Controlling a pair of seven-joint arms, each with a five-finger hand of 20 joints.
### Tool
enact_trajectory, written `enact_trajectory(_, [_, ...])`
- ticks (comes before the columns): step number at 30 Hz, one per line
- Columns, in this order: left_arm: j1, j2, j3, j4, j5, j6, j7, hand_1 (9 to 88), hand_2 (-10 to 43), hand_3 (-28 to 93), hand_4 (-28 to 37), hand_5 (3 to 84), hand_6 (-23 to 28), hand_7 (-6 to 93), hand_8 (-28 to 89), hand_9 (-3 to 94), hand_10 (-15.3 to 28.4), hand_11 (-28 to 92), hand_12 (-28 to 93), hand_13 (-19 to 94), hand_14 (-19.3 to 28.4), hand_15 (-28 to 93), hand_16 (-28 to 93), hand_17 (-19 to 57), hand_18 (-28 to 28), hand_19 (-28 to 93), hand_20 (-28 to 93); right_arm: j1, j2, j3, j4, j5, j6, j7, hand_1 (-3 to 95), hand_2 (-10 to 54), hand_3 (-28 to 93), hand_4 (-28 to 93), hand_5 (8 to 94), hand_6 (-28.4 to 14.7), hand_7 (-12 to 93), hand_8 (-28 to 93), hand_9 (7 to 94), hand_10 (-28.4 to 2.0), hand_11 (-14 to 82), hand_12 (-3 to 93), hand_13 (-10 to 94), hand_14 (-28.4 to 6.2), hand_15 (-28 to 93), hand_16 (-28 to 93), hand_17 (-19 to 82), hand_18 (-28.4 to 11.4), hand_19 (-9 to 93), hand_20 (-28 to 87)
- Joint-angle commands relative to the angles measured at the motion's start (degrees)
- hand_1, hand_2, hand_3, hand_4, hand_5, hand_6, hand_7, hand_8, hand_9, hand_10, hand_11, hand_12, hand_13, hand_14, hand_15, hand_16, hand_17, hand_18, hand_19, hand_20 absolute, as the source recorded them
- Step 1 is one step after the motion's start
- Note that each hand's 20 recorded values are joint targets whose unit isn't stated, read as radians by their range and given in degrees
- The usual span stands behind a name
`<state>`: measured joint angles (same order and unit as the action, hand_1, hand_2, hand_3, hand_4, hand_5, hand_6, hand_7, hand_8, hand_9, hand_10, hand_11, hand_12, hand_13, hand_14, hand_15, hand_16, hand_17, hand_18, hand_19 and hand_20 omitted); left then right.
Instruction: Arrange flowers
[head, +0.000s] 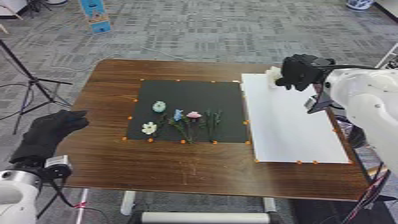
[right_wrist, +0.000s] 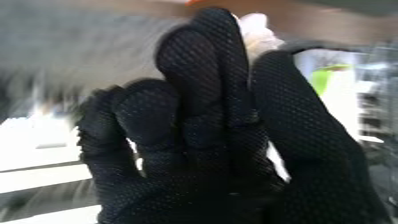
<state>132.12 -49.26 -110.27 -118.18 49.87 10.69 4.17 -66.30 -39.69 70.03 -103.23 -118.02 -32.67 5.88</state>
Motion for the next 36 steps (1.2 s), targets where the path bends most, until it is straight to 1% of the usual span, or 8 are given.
enact_trajectory(1, [-1.1, 0.74, 0.35, 0.15, -0.41, 0.09, -0.02, 25.1, 9.2, 71, -28.2, 55.5, 3.5, 18.0, -7, 54.0, 13.2, 25, 19, 41, 16.5, 26, 4, 6.2, 12.5, 10, 21, 10.3, -6.8, -5.6, 2.2, 14.0, -9.0, 4.0, 47.1, 7.9, 60, -18, 78.4, -0.3, 35, 3, 83.0, -13.4, 40.2, 31.7, 66, -16.3, 69, 44, 28, -26.7, 76, 65])
enact_trajectory(8, [-0.9, 0.55, 0.36, -0.05, -0.5, 0.35, 0.05, 24.9, 9.2, 71, -28.2, 55.7, 3.6, 17.9, -7, 54.1, 13.1, 25, 19, 41, 16.4, 26, 4, 6.2, 12.5, 9, 21, 15.2, -14.6, -12.4, 9.1, 14.5, -12.5, 4.8, 47.6, 7.9, 60, -18, 78.7, -0.4, 34, 3, 83.2, -13.5, 39.8, 31.9, 66, -16.5, 69, 44, 28, -26.8, 76, 65])
enact_trajectory(13, [-1.8, 0.86, 0.88, 0.34, -0.56, -0.19, -0.02, 25.0, 9.2, 71, -28.3, 55.8, 3.5, 18.0, -7, 54.2, 13.0, 25, 19, 41, 16.4, 26, 4, 6.2, 12.4, 9, 21, 15.8, -19.1, -14.5, 13.2, 16.3, -16.5, 6.7, 47.7, 7.9, 59, -18, 78.8, -0.5, 34, 3, 83.2, -13.6, 39.6, 31.9, 66, -16.6, 69, 44, 28, -26.8, 76, 65])
enact_trajectory(15, [-1.0, 0.59, 0.35, 0.13, -0.56, -0.39, 0.25, 24.9, 9.2, 71, -28.3, 55.8, 3.5, 18.1, -7, 54.3, 13.0, 25, 19, 41, 16.4, 26, 4, 6.2, 12.4, 9, 21, 15.3, -21.2, -14.6, 15.0, 14.8, -17.7, 6.3, 47.7, 7.9, 59, -18, 78.8, -0.5, 34, 2, 83.2, -13.6, 39.5, 31.9, 66, -16.5, 69, 44, 28, -26.8, 76, 65])
enact_trajectory(18, [-1.3, 0.57, 0.42, 0.2, -0.6, -0.47, 0.17, 25.0, 9.1, 71, -28.3, 56.0, 3.5, 18.0, -7, 54.5, 12.9, 25, 19, 41, 16.4, 26, 4, 6.2, 12.4, 9, 21, 14.7, -23.8, -14.5, 18.1, 9.8, -18.4, 4.0, 47.7, 7.9, 59, -17, 78.8, -0.5, 34, 2, 83.2, -13.6, 39.5, 32.0, 66, -16.5, 69, 44, 28, -26.8, 76, 65])
enact_trajectory(25, [-2.6, 1.04, 1.02, 0.72, -0.57, -0.82, -0.05, 25.0, 9.4, 71, -28.3, 55.8, 3.5, 17.9, -7, 54.4, 13.2, 25, 19, 41, 16.5, 26, 4, 6.2, 12.4, 9, 21, 13.9, -29.6, -11.7, 25.9, 1.6, -17.8, 1.7, 47.4, 7.9, 60, -18, 78.7, -0.5, 34, 3, 83.1, -13.6, 39.4, 31.9, 66, -16.5, 69, 44, 28, -26.8, 76, 65])
enact_trajectory(30, [-3.0, 1.18, 1.51, 1.08, -0.57, -1.67, -0.14, 25.1, 9.5, 71, -28.3, 55.5, 3.6, 17.8, -7, 54.3, 13.3, 25, 19, 41, 16.6, 26, 4, 6.2, 12.5, 10, 21, 13.4, -32.9, -9.1, 30.1, -3.9, -17.0, 1.0, 47.4, 8.1, 60, -18, 78.7, -0.5, 34, 2, 83.0, -13.6, 39.4, 32.0, 66, -16.5, 69, 44, 28, -26.8, 76, 65])
enact_trajectory(36, [-3.3, 1.29, 1.57, 1.25, -0.62, -1.49, -0.34, 25.1, 9.6, 71, -28.2, 55.6, 3.6, 17.8, -7, 54.2, 13.2, 25, 19, 41, 16.6, 26, 4, 6.2, 12.5, 9, 21, 13.5, -34.4, -7.7, 33.2, -8.3, -16.4, -0.5, 47.4, 8.1, 60, -18, 78.6, -0.5, 34, 1, 83.1, -13.5, 39.4, 31.9, 66, -16.5, 69, 44, 28, -26.8, 76, 65])
